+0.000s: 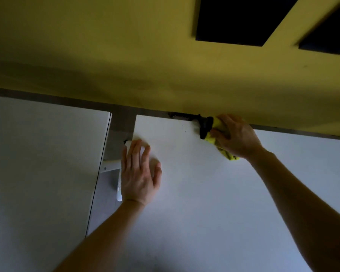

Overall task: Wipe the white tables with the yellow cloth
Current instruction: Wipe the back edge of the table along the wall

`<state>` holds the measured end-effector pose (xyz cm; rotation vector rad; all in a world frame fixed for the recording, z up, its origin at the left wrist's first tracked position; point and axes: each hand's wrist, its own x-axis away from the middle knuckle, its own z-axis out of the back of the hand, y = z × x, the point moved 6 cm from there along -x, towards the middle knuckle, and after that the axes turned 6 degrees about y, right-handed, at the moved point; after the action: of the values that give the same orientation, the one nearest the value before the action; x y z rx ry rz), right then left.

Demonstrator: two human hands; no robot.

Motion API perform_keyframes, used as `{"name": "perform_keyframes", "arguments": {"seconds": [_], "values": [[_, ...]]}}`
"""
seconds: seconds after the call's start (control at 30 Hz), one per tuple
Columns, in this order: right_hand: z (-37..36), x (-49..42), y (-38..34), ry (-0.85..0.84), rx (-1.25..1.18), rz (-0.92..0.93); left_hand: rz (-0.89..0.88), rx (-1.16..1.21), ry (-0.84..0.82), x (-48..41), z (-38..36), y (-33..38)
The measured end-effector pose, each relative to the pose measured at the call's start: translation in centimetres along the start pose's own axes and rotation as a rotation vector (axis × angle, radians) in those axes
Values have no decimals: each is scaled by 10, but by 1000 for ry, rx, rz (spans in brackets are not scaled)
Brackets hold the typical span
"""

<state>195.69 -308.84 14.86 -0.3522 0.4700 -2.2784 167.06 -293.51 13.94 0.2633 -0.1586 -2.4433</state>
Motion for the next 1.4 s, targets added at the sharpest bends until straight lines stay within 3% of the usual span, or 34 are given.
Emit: {"name": "perform_keyframes", "arguments": {"seconds": [0.07, 0.27, 0.33, 0.43, 0.6, 0.67, 0.8, 0.9, 0.97, 1.07, 1.23, 1.33, 1.4], "values": [[-18, -8, -33, -8, 54, -3, -36, 41, 13, 2, 1, 2], [-92, -78, -196, -109, 42, 239, -37, 23, 36, 1, 5, -2], [-90, -75, -188, -81, -18, 228, -46, 30, 44, 0, 4, -3], [-59, -47, -117, 40, -96, 134, -51, 48, 44, 0, 4, -6], [-6, -4, -14, 187, 65, -46, -42, 43, 8, -2, 0, -7], [-16, -8, -33, 145, 116, -88, -43, 35, 10, -2, -1, -8], [-73, -57, -147, -45, 72, 116, -55, 41, 42, -1, 1, -7], [-97, -76, -204, -82, 35, 179, -20, 12, 6, -1, -1, -11], [-93, -68, -196, -41, -23, 186, -21, 9, -2, -1, -2, -12], [-62, -40, -125, 103, -69, 121, -29, 22, -5, -4, 0, -13], [-4, 9, 11, 198, 99, -60, -48, 25, 3, -4, 2, -12], [-15, 3, -9, 197, 168, -112, -68, 39, 55, -4, 3, -10], [-39, -18, -61, 122, 151, -33, -92, 32, 85, -4, 4, -8]]}}
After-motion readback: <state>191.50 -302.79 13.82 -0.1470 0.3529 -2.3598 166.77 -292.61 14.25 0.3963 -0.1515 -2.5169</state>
